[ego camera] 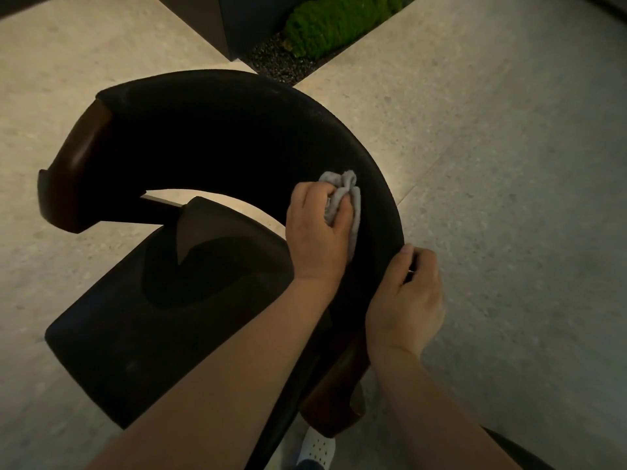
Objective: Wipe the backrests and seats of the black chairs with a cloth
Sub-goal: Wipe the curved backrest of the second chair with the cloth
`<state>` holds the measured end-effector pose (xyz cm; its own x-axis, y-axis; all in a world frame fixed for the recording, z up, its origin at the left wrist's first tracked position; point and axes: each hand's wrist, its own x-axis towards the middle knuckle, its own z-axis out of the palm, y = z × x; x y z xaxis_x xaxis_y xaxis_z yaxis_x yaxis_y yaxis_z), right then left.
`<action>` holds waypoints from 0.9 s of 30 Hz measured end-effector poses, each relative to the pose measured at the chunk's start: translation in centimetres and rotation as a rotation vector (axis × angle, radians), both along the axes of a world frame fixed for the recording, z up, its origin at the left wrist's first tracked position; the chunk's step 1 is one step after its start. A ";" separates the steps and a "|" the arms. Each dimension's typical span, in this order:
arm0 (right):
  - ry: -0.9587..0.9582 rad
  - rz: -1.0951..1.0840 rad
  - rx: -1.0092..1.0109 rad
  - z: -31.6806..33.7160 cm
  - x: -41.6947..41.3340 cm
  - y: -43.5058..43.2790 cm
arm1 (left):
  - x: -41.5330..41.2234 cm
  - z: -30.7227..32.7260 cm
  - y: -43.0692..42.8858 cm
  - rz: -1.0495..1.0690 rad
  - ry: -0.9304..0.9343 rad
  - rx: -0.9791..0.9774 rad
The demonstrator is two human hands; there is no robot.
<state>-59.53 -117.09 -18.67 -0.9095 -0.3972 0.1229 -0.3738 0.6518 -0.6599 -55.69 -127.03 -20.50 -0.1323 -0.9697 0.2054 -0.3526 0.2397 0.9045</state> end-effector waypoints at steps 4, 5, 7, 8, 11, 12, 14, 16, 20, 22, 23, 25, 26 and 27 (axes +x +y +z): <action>-0.015 -0.002 0.000 0.1 0.0 0.0 | 1.5 -1.8 0.7 0.033 -0.052 0.192; -0.017 -0.001 -0.002 0.1 0.0 0.0 | 2.1 -2.3 0.8 0.050 -0.068 0.242; -0.018 0.004 -0.012 0.1 0.0 0.0 | 3.2 -2.9 1.2 0.081 -0.064 0.279; -0.016 0.006 -0.017 0.1 0.0 0.0 | 3.4 -2.8 1.5 0.085 -0.049 0.266; -0.019 0.004 -0.022 0.1 0.0 0.0 | 2.7 -2.0 2.4 0.018 -0.024 0.194; -0.022 0.003 -0.024 0.1 0.0 0.0 | 2.2 -2.1 2.7 -0.004 -0.037 0.161; -0.026 0.002 -0.029 0.1 0.0 0.0 | 1.6 -2.5 2.7 0.004 -0.059 0.127; -0.029 0.004 -0.029 0.2 0.0 0.1 | 1.4 -3.2 2.4 0.036 -0.064 0.122; -0.027 0.005 -0.036 0.1 0.0 0.0 | 1.7 -4.7 1.8 0.034 -0.065 0.151; -0.033 -0.002 -0.035 0.2 0.0 0.1 | 2.1 -5.4 1.6 0.039 -0.082 0.221; -0.039 -0.004 -0.036 0.1 0.0 0.1 | 2.4 -5.9 1.5 0.048 -0.102 0.271; -0.043 -0.005 -0.038 0.1 0.0 0.1 | 3.3 -7.3 1.3 0.070 -0.153 0.381; -0.038 -0.002 -0.037 0.1 0.0 0.1 | 3.8 -8.0 1.4 0.066 -0.191 0.429; -0.031 0.001 -0.035 0.1 0.0 0.1 | 4.2 -8.7 1.5 0.047 -0.226 0.481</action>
